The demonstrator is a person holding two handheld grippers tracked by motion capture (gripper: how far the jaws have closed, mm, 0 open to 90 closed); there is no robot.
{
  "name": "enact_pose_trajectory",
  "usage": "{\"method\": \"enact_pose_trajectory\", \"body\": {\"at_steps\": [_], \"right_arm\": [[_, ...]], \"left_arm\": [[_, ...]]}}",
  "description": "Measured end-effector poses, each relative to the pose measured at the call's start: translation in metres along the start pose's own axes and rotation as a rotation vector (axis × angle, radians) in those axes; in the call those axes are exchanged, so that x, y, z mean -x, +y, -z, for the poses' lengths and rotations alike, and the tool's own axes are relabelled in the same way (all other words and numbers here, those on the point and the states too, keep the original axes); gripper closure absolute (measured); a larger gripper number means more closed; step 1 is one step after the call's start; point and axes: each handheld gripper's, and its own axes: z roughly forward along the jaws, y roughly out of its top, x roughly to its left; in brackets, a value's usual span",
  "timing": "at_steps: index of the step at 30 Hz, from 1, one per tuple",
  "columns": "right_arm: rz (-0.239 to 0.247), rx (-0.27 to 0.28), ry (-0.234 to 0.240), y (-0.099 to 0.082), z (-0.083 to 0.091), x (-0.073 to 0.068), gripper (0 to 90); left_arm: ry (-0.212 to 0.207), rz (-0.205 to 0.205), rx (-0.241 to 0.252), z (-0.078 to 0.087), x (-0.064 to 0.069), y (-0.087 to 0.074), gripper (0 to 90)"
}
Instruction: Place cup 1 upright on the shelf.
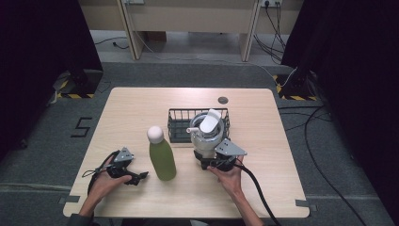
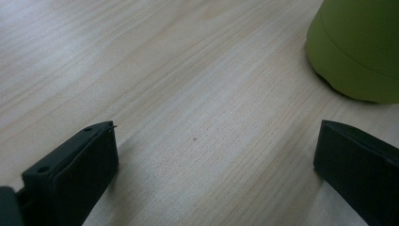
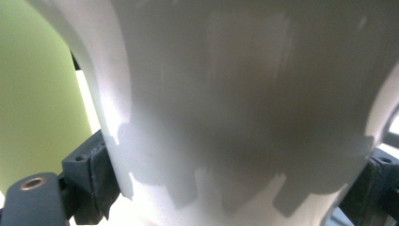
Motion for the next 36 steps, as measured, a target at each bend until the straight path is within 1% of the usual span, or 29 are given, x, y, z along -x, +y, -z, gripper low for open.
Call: {"method": "enact_pose_trajectory", "body": {"at_steps": [5,10,13,21,24,28,30,33,36], "right_arm": [[-0.009,-0.007,0.000,0.016,0.004,0.002,11.6],[0.010,-0.016,-0.005,0.032,0.006,0.005,11.6],[0.007,-0.017,0.001,0.041,0.007,0.006,11.6],[0.016,-0.030,-0.002,0.059,0.007,0.011,11.6],[0.016,-0.031,0.002,0.068,0.006,0.014,11.6],[0.024,-0.034,-0.004,0.080,0.004,0.019,11.6],[0.022,-0.033,-0.007,0.082,0.003,0.019,11.6],[-0.011,-0.025,-0.003,0.093,-0.001,0.024,11.6],[-0.007,-0.021,-0.013,0.099,-0.004,0.028,11.6]], "left_arm": [[0.000,0.000,0.000,0.000,0.000,0.000,0.0],[0.000,0.000,0.000,0.000,0.000,0.000,0.0],[0.000,0.000,0.000,0.000,0.000,0.000,0.0],[0.000,0.000,0.000,0.000,0.000,0.000,0.0],[0.000,0.000,0.001,0.000,0.000,0.000,0.0],[0.000,0.000,0.000,0.000,0.000,0.000,0.0],[0.000,0.000,0.000,0.000,0.000,0.000,0.0],[0.000,0.000,0.000,0.000,0.000,0.000,0.0],[0.000,0.000,0.000,0.000,0.000,0.000,0.0]]}}
